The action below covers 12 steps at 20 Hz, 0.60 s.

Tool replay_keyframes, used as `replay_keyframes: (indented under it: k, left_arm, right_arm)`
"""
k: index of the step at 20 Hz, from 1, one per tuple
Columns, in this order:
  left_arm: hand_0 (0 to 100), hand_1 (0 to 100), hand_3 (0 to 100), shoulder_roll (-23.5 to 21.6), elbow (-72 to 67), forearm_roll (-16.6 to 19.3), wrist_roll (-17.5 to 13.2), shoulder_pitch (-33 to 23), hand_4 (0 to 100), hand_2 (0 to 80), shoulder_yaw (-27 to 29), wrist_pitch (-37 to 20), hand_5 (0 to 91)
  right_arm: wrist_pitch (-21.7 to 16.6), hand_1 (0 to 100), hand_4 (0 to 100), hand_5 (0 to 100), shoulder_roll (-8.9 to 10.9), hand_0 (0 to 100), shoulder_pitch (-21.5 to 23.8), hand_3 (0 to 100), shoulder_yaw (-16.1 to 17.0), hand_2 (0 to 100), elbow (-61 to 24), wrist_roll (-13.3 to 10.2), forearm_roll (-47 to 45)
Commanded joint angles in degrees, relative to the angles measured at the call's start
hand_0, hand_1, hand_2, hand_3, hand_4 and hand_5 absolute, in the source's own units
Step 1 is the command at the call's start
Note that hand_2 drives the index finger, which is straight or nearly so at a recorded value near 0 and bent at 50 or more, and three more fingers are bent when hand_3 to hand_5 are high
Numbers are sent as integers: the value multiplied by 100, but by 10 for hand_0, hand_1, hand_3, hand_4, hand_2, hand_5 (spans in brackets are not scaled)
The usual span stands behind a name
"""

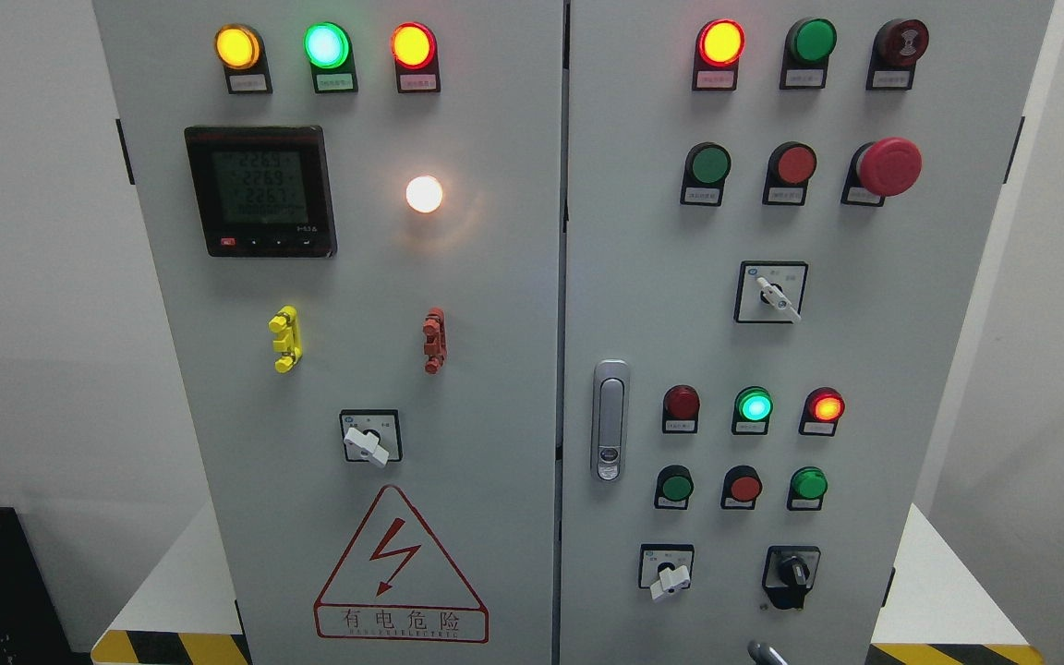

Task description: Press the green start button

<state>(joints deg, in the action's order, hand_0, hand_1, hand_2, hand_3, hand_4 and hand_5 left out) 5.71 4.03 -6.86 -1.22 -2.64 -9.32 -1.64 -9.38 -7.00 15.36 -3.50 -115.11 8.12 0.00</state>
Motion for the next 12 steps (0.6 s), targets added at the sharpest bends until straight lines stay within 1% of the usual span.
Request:
replay_keyframes:
  k: [1, 6, 12]
  left_arm:
    - [120, 556, 0, 0, 1, 0, -1, 0, 0, 0, 0, -3, 0]
    - [120, 556, 0, 0, 1, 0, -1, 0, 0, 0, 0, -3, 0]
    - [120, 556, 0, 0, 1, 0, -1, 0, 0, 0, 0, -3, 0]
  right_arm:
    - [7, 179, 0, 0, -20, 281, -139, 0, -90, 0, 68, 6, -185]
    - [-2, 177, 0, 0, -20, 282, -244, 0, -81, 0, 226, 6, -185]
    - [-107, 177, 0, 0, -20, 282, -244, 0, -64, 0, 200, 6, -141]
